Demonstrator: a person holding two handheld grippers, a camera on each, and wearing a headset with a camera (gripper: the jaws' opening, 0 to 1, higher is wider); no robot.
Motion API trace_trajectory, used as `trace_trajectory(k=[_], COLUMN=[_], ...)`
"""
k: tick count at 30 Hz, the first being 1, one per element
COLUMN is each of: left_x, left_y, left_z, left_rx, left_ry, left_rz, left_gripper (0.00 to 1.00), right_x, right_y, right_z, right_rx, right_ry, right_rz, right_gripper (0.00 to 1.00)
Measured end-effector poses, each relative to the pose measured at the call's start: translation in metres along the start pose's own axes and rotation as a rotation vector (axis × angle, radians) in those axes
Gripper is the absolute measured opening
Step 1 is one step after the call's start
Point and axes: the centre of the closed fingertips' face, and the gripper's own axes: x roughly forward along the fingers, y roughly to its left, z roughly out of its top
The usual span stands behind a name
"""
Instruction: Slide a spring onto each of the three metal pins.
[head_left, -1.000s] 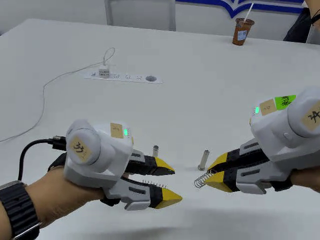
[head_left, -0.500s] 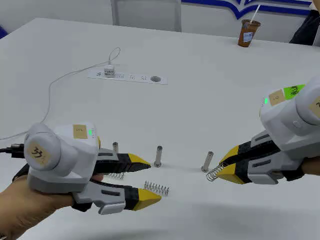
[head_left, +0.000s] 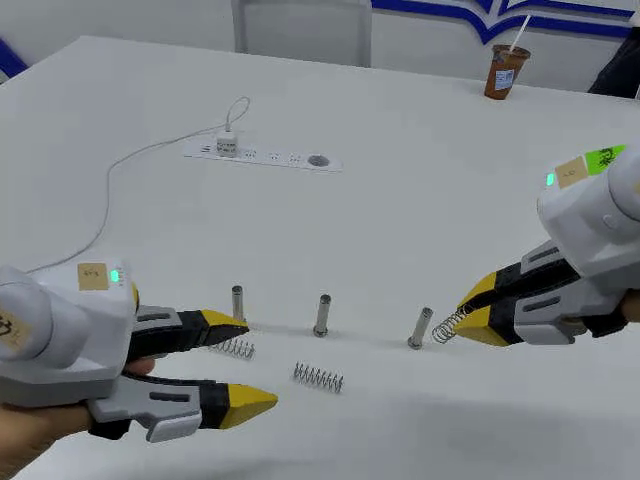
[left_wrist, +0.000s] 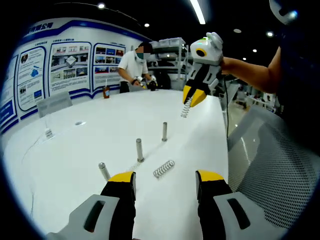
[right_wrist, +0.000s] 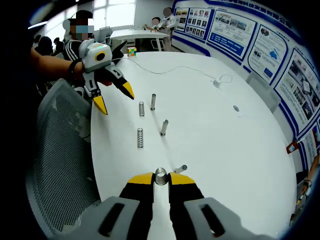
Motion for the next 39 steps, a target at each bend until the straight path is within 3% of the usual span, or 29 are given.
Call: trace_trajectory(k=[7,17,27,39], left_x=[-0.011,-0.013,-0.017,-0.019], left_y=[0.007,0.01,0.01,0.01], left_z=[-0.007,-0.006,-0.013,-0.017], left_rx=[-0.035,-0.045,-0.067,-0.088], left_ry=[-0.001,-0.018,-0.014,-0.021], left_rz=[0.041,0.065,0.077,0.092], left_gripper=[0.56,0.62,0.64,0.63], right_x=[-0.003,0.001,0.028,0.039], right_y=[-0.011,-0.039,-0.043,-0.041], right_z=[0.004,0.006,0.004,-0.004], right_rx=[-0.023,-0.052,-0.064,-0.063], right_ry=[0.025,0.088,0.14,0.18], right_rz=[-0.01,-0.022,0.032,0.06], right_gripper=[0.12,0.12,0.12,0.12])
